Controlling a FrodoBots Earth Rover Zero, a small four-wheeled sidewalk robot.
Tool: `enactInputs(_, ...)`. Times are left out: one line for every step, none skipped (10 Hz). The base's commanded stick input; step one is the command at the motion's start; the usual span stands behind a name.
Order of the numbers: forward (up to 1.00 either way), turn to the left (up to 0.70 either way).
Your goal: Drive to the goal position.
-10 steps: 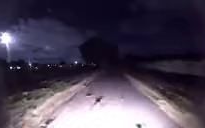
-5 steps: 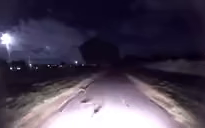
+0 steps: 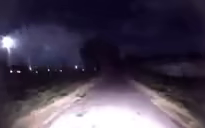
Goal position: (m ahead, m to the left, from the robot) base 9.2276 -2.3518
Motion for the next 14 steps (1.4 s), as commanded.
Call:
enactInputs(0.85, 0.00)
enactInputs(0.85, -0.09)
enactInputs(0.85, -0.11)
enactInputs(0.85, 0.00)
enactInputs(0.85, 0.00)
enactInputs(0.85, 0.00)
enactInputs(0.85, 0.00)
enactInputs(0.85, -0.02)
enactInputs(0.85, -0.10)
enactInputs(0.85, -0.18)
enactInputs(0.85, -0.25)
enactInputs(0.85, -0.32)
enactInputs(0.85, -0.33)
enactInputs(0.85, -0.33)
